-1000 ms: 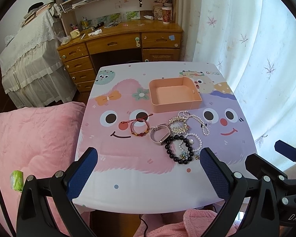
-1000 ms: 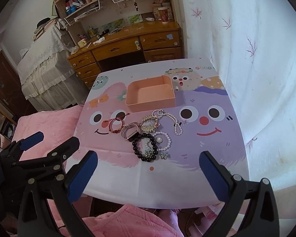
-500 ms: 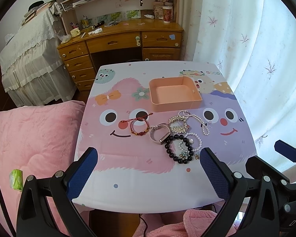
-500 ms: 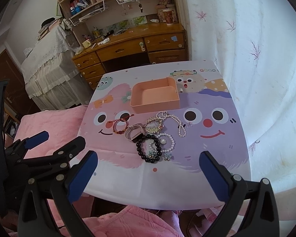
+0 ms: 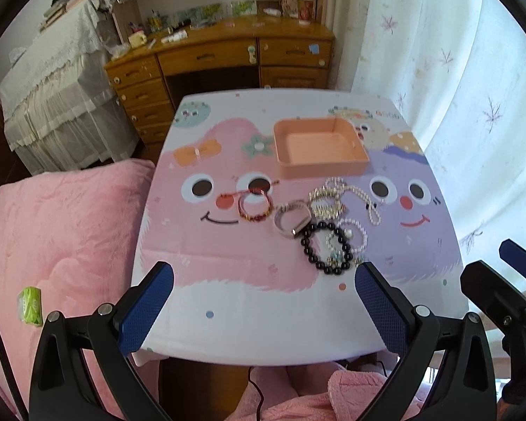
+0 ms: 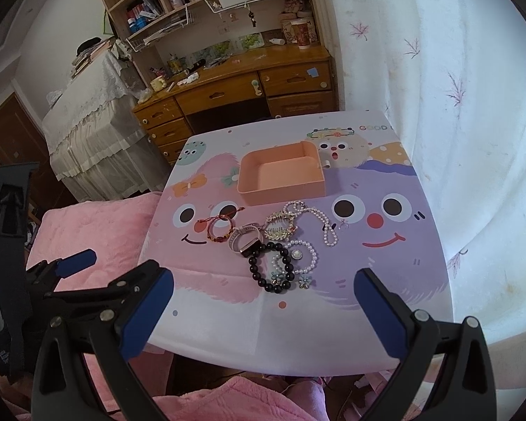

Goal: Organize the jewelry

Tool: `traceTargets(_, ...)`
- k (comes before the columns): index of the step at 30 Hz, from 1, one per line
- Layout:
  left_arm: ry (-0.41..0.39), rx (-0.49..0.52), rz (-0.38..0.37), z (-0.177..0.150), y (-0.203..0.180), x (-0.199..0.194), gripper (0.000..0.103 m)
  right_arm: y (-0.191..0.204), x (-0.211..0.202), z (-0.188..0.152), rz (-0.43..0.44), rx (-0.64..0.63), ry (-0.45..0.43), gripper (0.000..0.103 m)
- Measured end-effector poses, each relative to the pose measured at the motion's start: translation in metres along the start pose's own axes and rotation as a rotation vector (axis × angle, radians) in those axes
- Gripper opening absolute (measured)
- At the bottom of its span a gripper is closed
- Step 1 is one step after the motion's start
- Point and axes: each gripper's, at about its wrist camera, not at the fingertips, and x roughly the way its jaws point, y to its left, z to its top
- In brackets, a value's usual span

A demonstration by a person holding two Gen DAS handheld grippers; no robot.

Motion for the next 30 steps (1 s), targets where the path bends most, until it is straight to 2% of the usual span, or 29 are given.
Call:
traceTargets(7, 0.089, 0.005, -0.016, -0.014, 0.004, 0.019, 0.102, 0.010, 0.011, -0.012, -0.041, -0.051, 0.002, 0.103)
traceTargets(12, 0.151, -0.015, -0.082, -0.032, 0.016, 0.048, 0.102, 0.014, 0.035, -0.029, -0.089, -0.092, 0.010, 0.103)
traceTargets(15, 0.147, -0.006, -0.114, -0.038, 0.024, 0.066, 0.102, 0.013, 0.049, -0.040, -0.112, -0.108, 0.005, 0.103)
traceTargets(17, 0.137, -0.016, -0.163, -0.039, 0.033, 0.079, 0.102, 0.014, 0.061, -0.047, -0.138, -0.140, 0.014, 0.103)
traceTargets(20, 0.119, -0.023, -0.236, -0.030, 0.042, 0.105, 0.102, 0.017, 0.078, -0.058, -0.171, -0.194, 0.023, 0.103)
traceTargets(22, 0.088, 0.016, -0.264, -0.022, 0.043, 0.122, 0.102, 0.018, 0.090, -0.064, -0.188, -0.217, 0.037, 0.101)
traceTargets(24, 0.063, 0.075, -0.270, -0.013, 0.039, 0.133, 0.099, 0.017, 0.103, -0.068, -0.189, -0.211, 0.056, 0.096)
traceTargets(27, 0.028, 0.185, -0.264, -0.003, 0.032, 0.154, 0.087, 0.012, 0.122, -0.074, -0.200, -0.154, 0.080, 0.084)
traceTargets(29, 0.018, 0.252, -0.284, 0.002, 0.028, 0.167, 0.070, 0.009, 0.133, -0.078, -0.199, -0.096, 0.085, 0.075)
traceTargets(30, 0.013, 0.278, -0.294, 0.003, 0.025, 0.172, 0.065, 0.006, 0.139, -0.080, -0.195, -0.058, 0.082, 0.068)
